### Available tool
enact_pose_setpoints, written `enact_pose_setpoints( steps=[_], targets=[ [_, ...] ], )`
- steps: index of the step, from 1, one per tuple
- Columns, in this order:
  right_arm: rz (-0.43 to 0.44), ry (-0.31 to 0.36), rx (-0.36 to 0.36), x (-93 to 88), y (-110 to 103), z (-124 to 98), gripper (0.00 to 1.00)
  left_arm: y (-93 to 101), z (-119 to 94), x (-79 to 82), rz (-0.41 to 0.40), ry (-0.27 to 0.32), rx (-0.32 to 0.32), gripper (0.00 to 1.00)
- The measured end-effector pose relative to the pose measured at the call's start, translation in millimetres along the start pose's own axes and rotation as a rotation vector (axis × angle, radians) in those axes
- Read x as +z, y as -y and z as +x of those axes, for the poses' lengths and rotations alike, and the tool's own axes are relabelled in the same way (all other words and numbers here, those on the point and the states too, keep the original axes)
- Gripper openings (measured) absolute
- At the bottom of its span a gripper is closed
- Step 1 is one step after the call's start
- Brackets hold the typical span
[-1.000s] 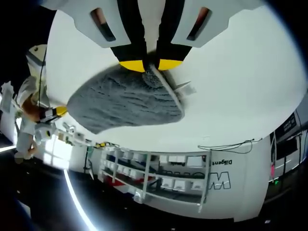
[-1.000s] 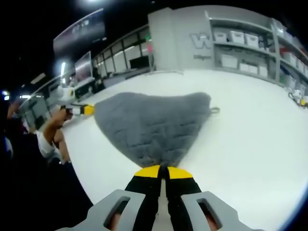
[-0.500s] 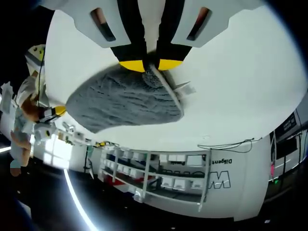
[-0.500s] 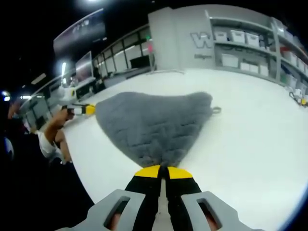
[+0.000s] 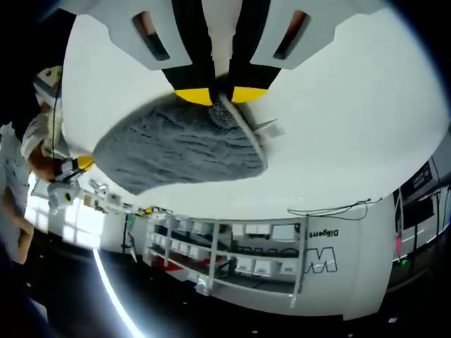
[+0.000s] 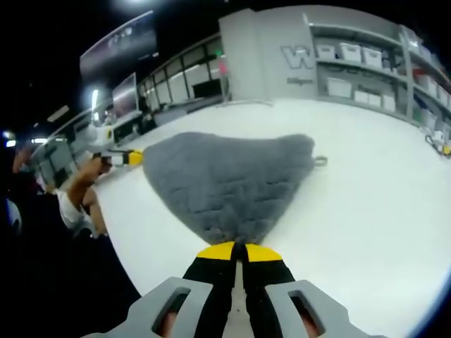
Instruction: Open the folded towel by lifting each exposed corner and separating the folded layers until the towel lies flat within the target outline without major curled edges
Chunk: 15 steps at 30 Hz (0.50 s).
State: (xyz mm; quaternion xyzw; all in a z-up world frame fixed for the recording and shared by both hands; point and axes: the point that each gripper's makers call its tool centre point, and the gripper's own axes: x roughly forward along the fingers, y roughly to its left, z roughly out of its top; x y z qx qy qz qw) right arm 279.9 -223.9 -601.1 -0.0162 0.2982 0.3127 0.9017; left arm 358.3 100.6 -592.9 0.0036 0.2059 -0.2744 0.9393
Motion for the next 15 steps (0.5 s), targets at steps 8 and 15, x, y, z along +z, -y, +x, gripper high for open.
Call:
enact_pose_setpoints(
  steps=[8,15],
  targets=[
    [-0.003,-0.004,0.008,-1.6,-2.1,-0.6,0.0,4.0,-1.3,-1.4,0.004,0.001,0.003,0.07],
    [-0.004,-0.007,0.015,-1.9,-2.9,-0.6,0.0,0.5,-0.3,0.1,0.018,0.003,0.013,0.07]
  ],
)
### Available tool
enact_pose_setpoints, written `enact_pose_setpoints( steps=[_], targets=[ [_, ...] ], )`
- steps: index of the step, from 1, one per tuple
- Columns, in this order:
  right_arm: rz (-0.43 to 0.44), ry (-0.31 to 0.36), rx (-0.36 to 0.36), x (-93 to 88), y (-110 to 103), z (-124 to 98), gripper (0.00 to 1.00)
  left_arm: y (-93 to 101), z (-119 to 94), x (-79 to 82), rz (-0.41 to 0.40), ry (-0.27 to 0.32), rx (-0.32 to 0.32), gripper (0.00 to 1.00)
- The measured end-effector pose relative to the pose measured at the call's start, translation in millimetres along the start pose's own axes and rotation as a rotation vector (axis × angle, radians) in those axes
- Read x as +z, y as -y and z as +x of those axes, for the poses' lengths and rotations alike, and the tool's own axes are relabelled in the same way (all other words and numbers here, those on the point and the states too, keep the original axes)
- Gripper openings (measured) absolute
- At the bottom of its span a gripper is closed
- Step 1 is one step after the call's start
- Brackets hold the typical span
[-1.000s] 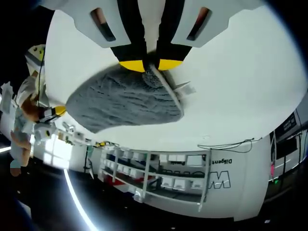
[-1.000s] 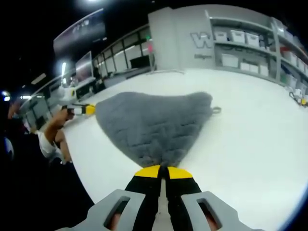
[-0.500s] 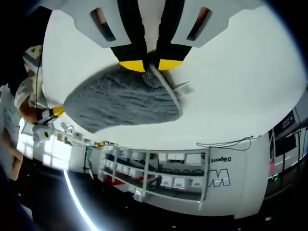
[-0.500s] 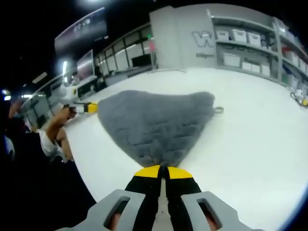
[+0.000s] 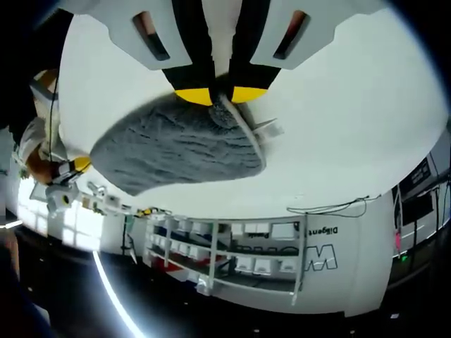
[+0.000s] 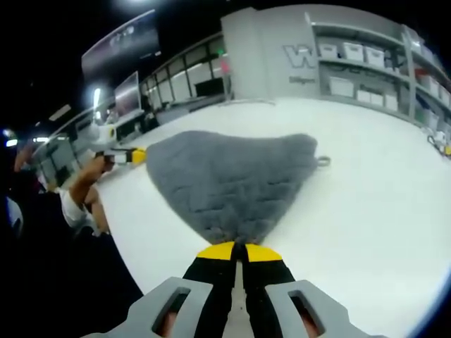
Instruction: Open the folded towel by lifting each exposed corner and separating the folded layers until the towel lies flat within the target outline without major curled edges
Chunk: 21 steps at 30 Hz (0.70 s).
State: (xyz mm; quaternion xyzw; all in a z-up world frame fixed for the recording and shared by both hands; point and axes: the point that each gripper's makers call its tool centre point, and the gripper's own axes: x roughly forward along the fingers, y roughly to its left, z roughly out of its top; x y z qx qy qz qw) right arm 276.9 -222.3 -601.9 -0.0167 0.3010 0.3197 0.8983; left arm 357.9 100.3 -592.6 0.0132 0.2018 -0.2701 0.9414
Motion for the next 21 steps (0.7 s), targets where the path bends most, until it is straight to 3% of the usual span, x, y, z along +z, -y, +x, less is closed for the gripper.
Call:
enact_pose_setpoints(
  steps=[9,11,13,18,21],
  targets=[
    [-0.015,-0.014,0.005,-1.4,-1,0,0.0,-9.0,3,3.1,-0.003,0.003,0.003,0.07],
    [-0.015,-0.014,0.006,13.0,27,0,0.0,-10.0,3,3.4,-0.003,0.003,0.004,0.07],
    [-0.016,-0.016,0.007,17.9,37,0,0.0,-11.0,4,3.8,-0.004,0.003,0.003,0.07],
    [-0.015,-0.02,0.012,12.0,24,0,0.0,-12.1,5,4.5,-0.005,0.002,0.002,0.07],
    [-0.009,-0.023,0.017,13.7,29,0,0.0,-13.3,6,5.1,-0.005,0.004,0.002,0.07]
  ],
)
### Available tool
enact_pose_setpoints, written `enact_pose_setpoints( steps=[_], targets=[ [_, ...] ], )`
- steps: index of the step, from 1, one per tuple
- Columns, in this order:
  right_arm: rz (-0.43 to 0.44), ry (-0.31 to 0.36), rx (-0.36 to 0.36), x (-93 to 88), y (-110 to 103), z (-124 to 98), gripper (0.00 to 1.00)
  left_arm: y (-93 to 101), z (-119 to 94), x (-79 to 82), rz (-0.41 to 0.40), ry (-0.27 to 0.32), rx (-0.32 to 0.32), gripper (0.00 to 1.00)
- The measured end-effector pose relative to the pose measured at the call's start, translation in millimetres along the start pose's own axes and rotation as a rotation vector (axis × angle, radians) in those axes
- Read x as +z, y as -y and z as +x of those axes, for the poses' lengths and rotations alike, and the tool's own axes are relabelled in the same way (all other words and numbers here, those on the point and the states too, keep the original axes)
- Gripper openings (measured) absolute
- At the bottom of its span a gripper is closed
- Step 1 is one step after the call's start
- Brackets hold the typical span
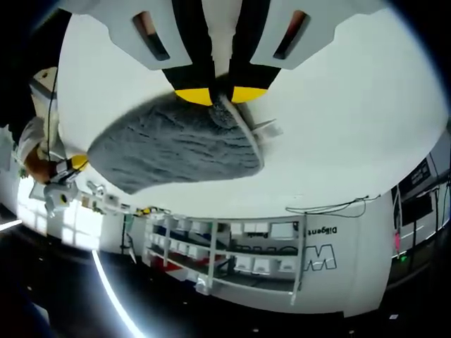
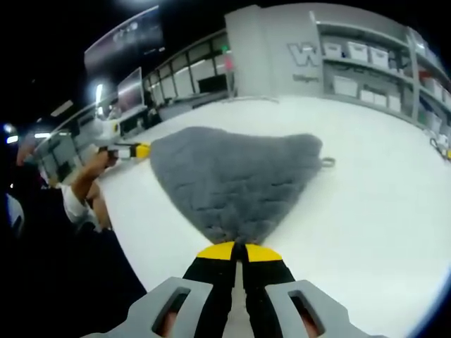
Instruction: Open the folded towel by lifting each exposed corner and separating the folded layers until the towel lies flat within the target outline without major curled edges
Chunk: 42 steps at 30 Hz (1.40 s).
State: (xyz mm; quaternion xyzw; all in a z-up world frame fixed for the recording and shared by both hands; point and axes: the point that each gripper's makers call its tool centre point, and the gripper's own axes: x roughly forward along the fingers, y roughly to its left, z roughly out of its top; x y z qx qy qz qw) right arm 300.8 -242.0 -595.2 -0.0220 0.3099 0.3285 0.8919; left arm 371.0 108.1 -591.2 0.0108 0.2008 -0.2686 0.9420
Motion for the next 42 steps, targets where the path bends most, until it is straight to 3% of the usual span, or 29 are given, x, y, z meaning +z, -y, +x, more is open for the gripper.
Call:
enact_pose_setpoints(
  steps=[36,42],
  targets=[
    [-0.022,-0.024,0.004,-13.7,-31,0,0.0,-0.2,3,1.3,0.008,-0.005,0.007,0.07],
    [-0.021,-0.026,0.01,-10.2,-23,1,0.0,1.2,3,0.6,0.011,-0.006,0.008,0.07]
  ],
)
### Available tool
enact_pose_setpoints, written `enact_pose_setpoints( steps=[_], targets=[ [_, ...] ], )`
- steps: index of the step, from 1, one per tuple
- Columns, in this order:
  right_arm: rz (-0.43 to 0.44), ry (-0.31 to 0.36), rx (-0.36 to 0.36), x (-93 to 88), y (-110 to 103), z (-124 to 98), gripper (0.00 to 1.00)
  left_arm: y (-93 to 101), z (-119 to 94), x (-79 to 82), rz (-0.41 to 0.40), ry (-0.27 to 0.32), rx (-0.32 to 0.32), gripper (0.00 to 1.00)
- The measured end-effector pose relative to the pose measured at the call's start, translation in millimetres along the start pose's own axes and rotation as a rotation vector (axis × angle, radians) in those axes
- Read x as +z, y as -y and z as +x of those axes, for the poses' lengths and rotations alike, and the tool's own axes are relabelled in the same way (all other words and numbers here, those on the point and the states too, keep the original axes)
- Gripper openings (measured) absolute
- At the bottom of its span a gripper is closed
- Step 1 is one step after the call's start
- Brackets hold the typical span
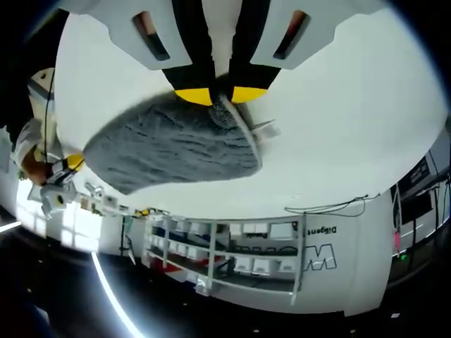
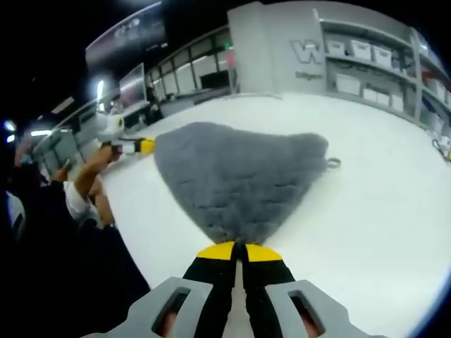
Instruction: Open the folded towel by lifting each exposed corner and separating the folded layers until the towel lies flat within the target outline without major curled edges
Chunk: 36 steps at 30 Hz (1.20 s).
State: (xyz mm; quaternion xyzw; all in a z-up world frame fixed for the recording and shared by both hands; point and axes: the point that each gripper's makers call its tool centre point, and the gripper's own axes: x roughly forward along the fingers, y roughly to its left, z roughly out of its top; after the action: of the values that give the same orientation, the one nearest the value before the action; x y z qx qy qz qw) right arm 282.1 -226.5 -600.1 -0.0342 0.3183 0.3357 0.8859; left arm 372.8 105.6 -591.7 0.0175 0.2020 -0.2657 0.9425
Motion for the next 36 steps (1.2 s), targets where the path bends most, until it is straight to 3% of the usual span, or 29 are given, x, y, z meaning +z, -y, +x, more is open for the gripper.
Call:
enact_pose_setpoints(
  steps=[26,36],
  targets=[
    [-0.027,-0.009,-0.01,3.3,5.1,2.0,0.0,-3.9,3.5,2.0,0.021,-0.023,-0.015,0.07],
    [-0.05,-0.022,-0.011,5.6,7.9,3.3,0.0,-2.6,5.3,2.4,0.075,-0.045,0.008,0.06]
  ],
)
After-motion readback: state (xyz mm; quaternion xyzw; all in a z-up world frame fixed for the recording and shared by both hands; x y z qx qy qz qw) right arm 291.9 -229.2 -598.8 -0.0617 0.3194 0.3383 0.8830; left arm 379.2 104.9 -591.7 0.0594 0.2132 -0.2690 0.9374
